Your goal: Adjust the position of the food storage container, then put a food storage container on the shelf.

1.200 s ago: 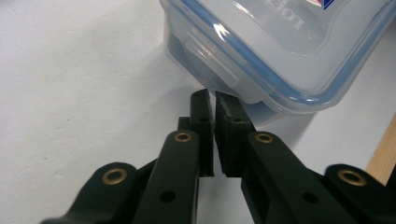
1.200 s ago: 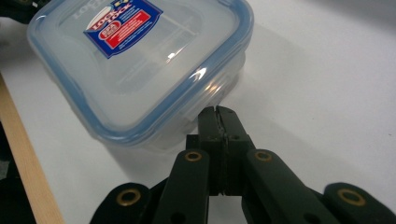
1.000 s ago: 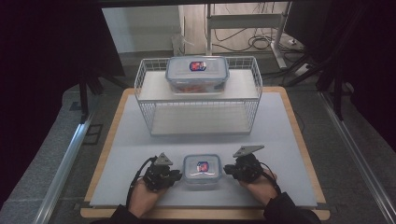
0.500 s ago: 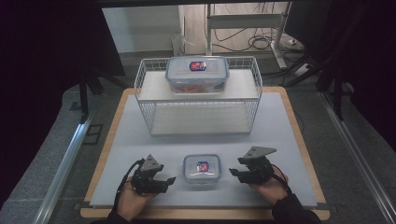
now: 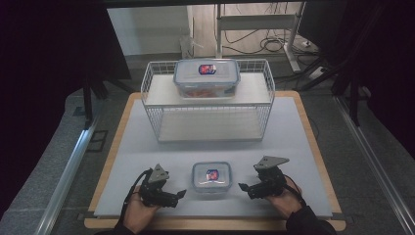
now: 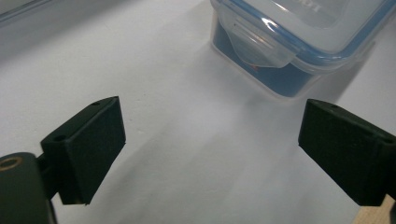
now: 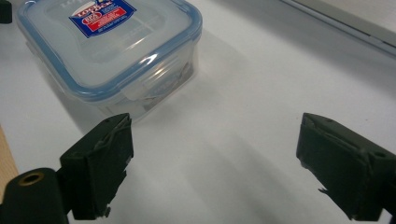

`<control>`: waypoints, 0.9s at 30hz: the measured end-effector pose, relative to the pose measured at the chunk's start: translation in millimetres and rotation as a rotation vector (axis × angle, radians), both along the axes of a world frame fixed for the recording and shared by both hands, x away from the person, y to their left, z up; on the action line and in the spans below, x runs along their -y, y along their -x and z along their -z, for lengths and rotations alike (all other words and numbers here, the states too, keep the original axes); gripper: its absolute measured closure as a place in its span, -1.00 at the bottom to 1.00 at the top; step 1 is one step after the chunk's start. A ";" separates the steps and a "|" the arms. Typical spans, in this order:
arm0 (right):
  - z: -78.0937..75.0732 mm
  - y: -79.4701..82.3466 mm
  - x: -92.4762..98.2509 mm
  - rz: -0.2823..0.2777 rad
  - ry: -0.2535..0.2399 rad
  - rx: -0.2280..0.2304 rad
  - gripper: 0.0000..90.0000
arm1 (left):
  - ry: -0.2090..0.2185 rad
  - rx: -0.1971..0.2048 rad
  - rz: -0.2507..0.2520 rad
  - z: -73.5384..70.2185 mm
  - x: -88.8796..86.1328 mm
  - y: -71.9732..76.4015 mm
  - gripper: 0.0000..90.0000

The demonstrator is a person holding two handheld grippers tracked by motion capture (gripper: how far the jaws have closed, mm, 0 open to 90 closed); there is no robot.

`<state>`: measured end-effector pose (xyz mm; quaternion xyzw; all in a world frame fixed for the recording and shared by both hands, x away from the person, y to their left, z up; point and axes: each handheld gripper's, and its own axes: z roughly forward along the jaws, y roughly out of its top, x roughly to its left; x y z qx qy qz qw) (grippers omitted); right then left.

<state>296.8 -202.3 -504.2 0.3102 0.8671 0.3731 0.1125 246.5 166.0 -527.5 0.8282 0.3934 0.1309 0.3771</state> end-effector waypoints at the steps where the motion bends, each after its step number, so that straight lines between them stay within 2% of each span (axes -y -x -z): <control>1: 0.5 -0.3 0.0 -0.001 -0.004 -0.003 -0.78 | 0.001 0.003 -0.002 0.0 -0.3 -0.1 -0.86; 6: -0.2 -0.3 0.1 0.002 -0.010 -0.002 -0.80 | 0.044 0.015 0.007 -1.1 -1.5 -0.7 -0.91; 14: -0.6 -1.3 0.6 0.007 -0.013 -0.006 -0.83 | 0.037 0.042 0.038 -2.3 -0.6 -0.6 -0.98; 18: -1.4 -0.8 -0.8 -0.005 0.003 -0.004 -0.86 | 0.029 0.023 0.032 -7.7 3.7 -0.9 -0.96; 21: -3.1 0.4 -2.7 -0.026 0.015 0.009 -0.88 | 0.048 0.019 0.043 -12.3 7.2 -0.8 -0.94; 27: -7.8 1.7 -4.8 -0.015 -0.034 -0.027 -0.88 | 0.057 0.008 0.072 -17.9 17.9 -5.5 -0.94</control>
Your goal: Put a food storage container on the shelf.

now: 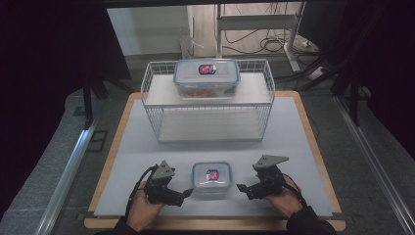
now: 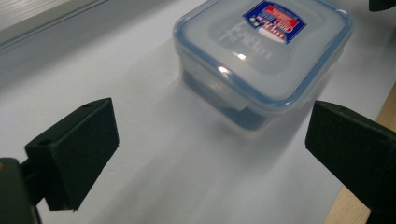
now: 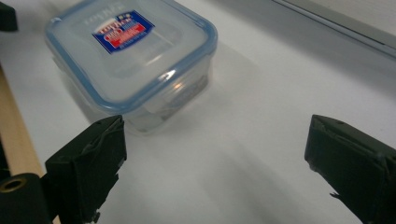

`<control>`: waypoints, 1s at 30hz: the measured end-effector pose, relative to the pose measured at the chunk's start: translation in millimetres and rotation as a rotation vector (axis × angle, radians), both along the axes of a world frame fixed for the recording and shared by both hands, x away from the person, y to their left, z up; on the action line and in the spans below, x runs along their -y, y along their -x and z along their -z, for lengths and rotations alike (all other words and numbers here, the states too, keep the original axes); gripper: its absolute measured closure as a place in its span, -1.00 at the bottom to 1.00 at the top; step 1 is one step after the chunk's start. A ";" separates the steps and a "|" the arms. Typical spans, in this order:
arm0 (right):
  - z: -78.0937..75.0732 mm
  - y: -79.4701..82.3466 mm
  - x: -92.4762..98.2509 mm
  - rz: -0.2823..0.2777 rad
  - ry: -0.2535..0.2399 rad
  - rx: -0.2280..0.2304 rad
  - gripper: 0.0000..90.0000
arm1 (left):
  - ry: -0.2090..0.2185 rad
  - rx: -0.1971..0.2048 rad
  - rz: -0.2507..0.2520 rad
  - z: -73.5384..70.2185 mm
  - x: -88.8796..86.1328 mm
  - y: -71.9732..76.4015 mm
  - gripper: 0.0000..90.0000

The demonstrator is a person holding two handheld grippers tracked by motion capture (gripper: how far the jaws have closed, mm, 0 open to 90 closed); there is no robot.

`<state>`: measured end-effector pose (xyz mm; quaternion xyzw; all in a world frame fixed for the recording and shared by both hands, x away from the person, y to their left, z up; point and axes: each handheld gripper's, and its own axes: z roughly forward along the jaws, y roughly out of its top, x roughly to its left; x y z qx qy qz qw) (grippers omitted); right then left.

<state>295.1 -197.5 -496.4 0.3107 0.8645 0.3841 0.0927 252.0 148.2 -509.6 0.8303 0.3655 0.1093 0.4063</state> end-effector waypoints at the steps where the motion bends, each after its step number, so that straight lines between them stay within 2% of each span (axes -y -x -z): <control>1: -0.8 0.1 -0.5 0.002 -0.008 -0.010 -0.90 | 0.011 -0.003 0.010 -1.2 1.3 -1.2 -0.94; 4: -2.7 -0.7 -2.9 0.007 -0.033 -0.032 -0.93 | 0.046 -0.019 0.031 -4.1 5.9 -5.9 -0.95; 5: -2.6 -1.5 -4.4 0.009 -0.036 -0.053 -0.94 | 0.053 -0.023 0.036 -4.5 7.4 -7.6 -0.95; 9: -0.4 -3.6 -11.3 -0.009 -0.046 -0.113 -0.95 | 0.056 -0.047 0.047 -2.4 13.8 -15.1 -0.93; 16: -1.9 -6.5 -26.1 -0.034 -0.049 -0.119 -0.80 | 0.048 -0.095 0.064 2.1 23.5 -27.7 -0.92; 18: -0.5 -9.0 -29.7 -0.034 -0.049 -0.121 -0.74 | 0.059 -0.119 0.068 4.7 24.6 -31.6 -0.93; 22: 2.5 -15.4 -33.8 -0.038 -0.082 -0.174 -0.64 | 0.105 -0.171 0.094 8.2 27.2 -39.3 -0.93; 24: 3.4 -19.3 -37.0 -0.043 -0.092 -0.190 -0.60 | 0.107 -0.185 0.110 9.1 29.8 -41.3 -0.91; 26: 5.4 -23.4 -41.2 -0.051 -0.099 -0.215 -0.57 | 0.092 -0.205 0.127 11.4 34.5 -42.4 -0.91; 28: 7.8 -26.8 -45.2 -0.059 -0.112 -0.250 -0.54 | 0.084 -0.223 0.119 14.4 38.4 -41.8 -0.98; 30: 9.4 -29.2 -47.9 -0.058 -0.121 -0.283 -0.56 | 0.087 -0.220 0.116 14.7 38.5 -40.8 -0.98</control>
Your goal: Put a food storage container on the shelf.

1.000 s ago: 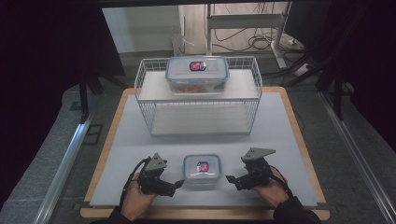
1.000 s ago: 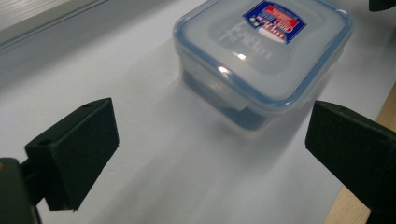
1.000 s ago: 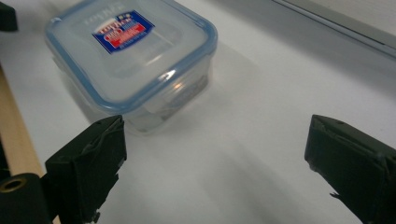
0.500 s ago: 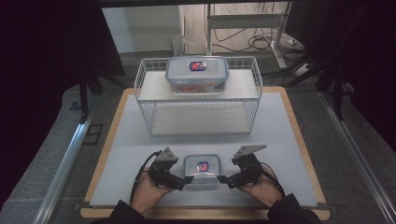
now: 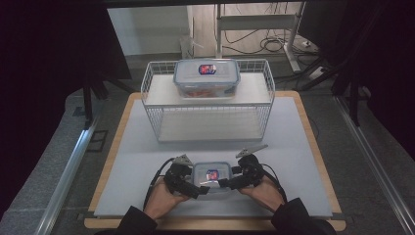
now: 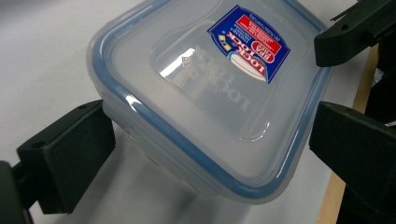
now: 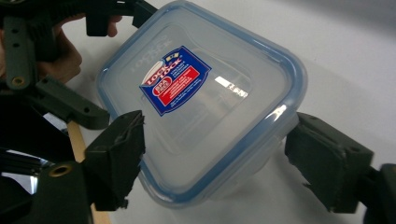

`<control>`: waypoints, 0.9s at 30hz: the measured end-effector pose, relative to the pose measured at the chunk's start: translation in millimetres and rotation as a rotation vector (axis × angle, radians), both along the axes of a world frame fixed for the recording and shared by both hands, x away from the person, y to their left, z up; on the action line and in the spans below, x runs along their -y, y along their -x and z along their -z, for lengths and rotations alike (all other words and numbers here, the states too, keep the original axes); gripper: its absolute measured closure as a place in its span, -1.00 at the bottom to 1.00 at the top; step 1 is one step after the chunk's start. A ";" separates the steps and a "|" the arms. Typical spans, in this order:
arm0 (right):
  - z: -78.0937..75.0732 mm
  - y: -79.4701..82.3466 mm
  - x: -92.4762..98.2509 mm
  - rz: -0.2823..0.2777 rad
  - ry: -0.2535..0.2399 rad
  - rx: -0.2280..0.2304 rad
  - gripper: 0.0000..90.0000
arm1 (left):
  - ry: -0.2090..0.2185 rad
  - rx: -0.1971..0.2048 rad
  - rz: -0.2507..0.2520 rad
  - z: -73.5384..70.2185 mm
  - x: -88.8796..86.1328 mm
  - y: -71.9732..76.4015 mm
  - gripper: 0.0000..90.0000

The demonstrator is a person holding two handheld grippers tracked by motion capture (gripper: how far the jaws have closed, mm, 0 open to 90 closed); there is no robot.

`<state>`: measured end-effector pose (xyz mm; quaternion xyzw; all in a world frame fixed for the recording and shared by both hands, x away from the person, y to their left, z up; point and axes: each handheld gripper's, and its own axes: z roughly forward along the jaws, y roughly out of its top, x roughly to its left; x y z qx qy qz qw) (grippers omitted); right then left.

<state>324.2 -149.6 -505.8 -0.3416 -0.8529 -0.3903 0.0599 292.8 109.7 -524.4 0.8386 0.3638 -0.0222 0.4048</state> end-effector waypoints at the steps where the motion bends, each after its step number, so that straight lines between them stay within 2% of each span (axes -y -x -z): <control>1: 0.3 -0.9 -0.3 0.000 0.000 -0.012 -0.56 | -0.018 0.010 0.005 -1.6 -0.1 1.3 -0.97; 3: 1.4 -1.8 0.6 0.004 -0.002 -0.035 -0.58 | -0.026 0.022 -0.002 -3.5 1.2 4.8 -0.93; 5: 3.0 -2.6 2.5 0.013 -0.005 -0.062 -0.60 | -0.035 0.017 -0.002 -3.6 1.9 8.1 -0.83; 8: 2.2 -1.0 4.9 0.014 -0.006 -0.068 -0.52 | -0.039 0.012 -0.004 -3.6 1.2 10.7 -0.79; 10: 0.2 2.6 5.9 0.011 -0.002 -0.053 -0.44 | -0.017 0.006 -0.006 -4.7 -2.6 11.5 -0.74; 14: -0.6 10.9 11.5 0.017 -0.022 -0.044 -0.24 | 0.073 -0.030 -0.029 -5.2 -15.6 13.2 -0.55; 16: -1.5 13.8 14.5 0.026 -0.035 -0.035 -0.13 | 0.096 -0.023 -0.056 -5.6 -20.7 15.1 -0.29; 18: -1.9 15.6 16.9 0.025 -0.047 -0.036 -0.08 | 0.109 -0.022 -0.060 -5.5 -23.1 17.0 -0.19; 21: -0.9 17.2 20.4 0.037 -0.073 -0.054 0.02 | 0.094 -0.010 -0.056 -6.7 -22.2 21.3 -0.16; 25: 0.3 17.5 29.2 0.037 -0.130 -0.090 0.20 | 0.171 -0.036 -0.054 -3.9 -33.0 21.1 0.06; 27: 1.1 18.4 30.7 0.035 -0.140 -0.096 0.21 | 0.189 -0.046 -0.057 -2.7 -34.2 20.9 0.09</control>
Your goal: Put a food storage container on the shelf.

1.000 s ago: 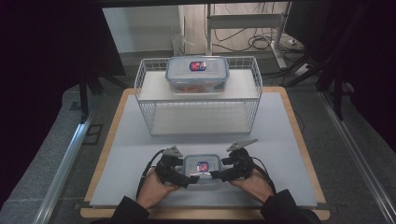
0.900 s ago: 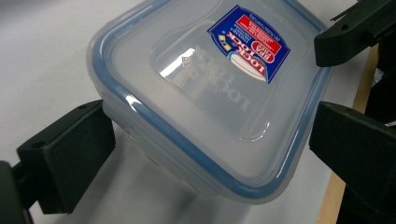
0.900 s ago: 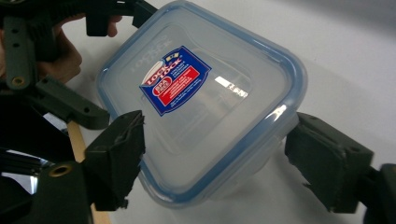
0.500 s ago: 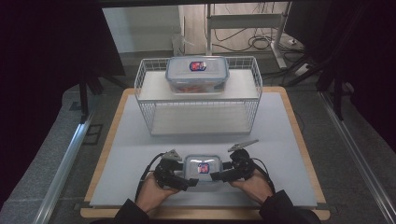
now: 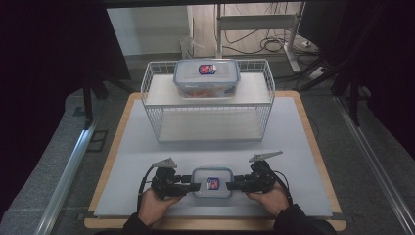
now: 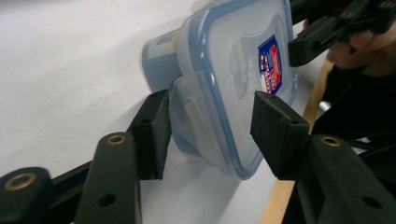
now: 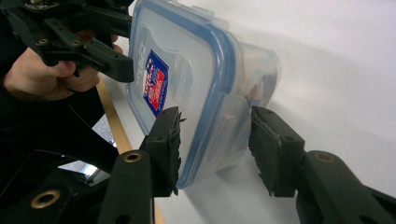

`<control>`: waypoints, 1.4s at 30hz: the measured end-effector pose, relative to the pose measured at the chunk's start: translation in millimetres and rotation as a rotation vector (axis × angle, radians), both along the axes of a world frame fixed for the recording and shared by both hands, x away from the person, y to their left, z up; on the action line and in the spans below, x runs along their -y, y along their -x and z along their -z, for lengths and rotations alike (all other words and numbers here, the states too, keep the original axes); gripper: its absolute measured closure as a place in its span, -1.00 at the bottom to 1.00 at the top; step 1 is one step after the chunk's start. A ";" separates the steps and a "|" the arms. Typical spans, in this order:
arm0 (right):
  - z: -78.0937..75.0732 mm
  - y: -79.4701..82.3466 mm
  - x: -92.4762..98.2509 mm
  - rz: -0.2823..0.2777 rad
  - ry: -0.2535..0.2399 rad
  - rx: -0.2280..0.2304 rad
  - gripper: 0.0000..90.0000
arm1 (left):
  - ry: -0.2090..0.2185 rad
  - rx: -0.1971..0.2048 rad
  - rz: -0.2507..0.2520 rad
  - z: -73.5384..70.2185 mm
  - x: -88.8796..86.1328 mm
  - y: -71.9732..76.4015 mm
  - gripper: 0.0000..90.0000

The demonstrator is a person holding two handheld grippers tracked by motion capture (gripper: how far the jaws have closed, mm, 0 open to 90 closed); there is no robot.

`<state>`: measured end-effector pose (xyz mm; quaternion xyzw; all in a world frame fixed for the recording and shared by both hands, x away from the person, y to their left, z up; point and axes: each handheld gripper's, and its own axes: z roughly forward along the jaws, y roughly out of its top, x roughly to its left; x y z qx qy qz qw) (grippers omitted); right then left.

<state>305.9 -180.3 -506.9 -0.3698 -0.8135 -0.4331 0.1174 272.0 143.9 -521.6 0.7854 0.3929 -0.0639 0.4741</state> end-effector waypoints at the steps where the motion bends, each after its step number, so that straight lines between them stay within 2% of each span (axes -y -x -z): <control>1: 0.1 0.2 0.1 0.000 0.000 0.002 0.21 | -0.001 0.002 -0.001 -0.2 0.2 0.3 0.09; 3: 0.2 0.5 0.2 -0.003 0.000 0.005 0.21 | 0.003 0.004 0.002 0.2 -0.7 1.0 0.10; 4: 0.7 0.9 0.5 -0.002 -0.004 0.006 0.21 | 0.019 -0.001 0.002 1.4 -2.3 0.7 0.12; 8: 2.7 1.0 2.8 -0.001 -0.031 -0.013 0.23 | 0.121 -0.060 0.022 8.7 -12.8 -4.4 0.25; 14: 5.1 0.6 5.5 0.013 -0.064 -0.030 0.25 | 0.127 -0.056 0.013 8.1 -12.1 -4.9 0.26; 19: 3.7 -1.4 7.6 0.023 -0.090 -0.005 0.26 | 0.145 -0.045 0.005 3.3 -12.9 -7.6 0.28; 24: -3.4 -4.1 9.6 0.027 -0.163 0.000 0.32 | 0.210 -0.046 -0.012 -3.1 -20.9 -11.7 0.28; 28: -8.6 -7.1 9.1 0.028 -0.176 0.008 0.31 | 0.177 -0.016 -0.010 -13.1 -19.3 -13.3 0.28; 33: -18.1 -10.7 9.9 0.037 -0.182 0.020 0.31 | 0.175 0.005 -0.007 -22.4 -18.1 -17.7 0.27; 37: -25.8 -14.4 10.8 0.044 -0.186 0.028 0.31 | 0.158 0.022 0.005 -31.5 -16.4 -22.3 0.27; 42: -40.0 -20.4 11.4 0.052 -0.186 0.044 0.31 | 0.162 0.037 0.010 -45.1 -16.3 -29.6 0.27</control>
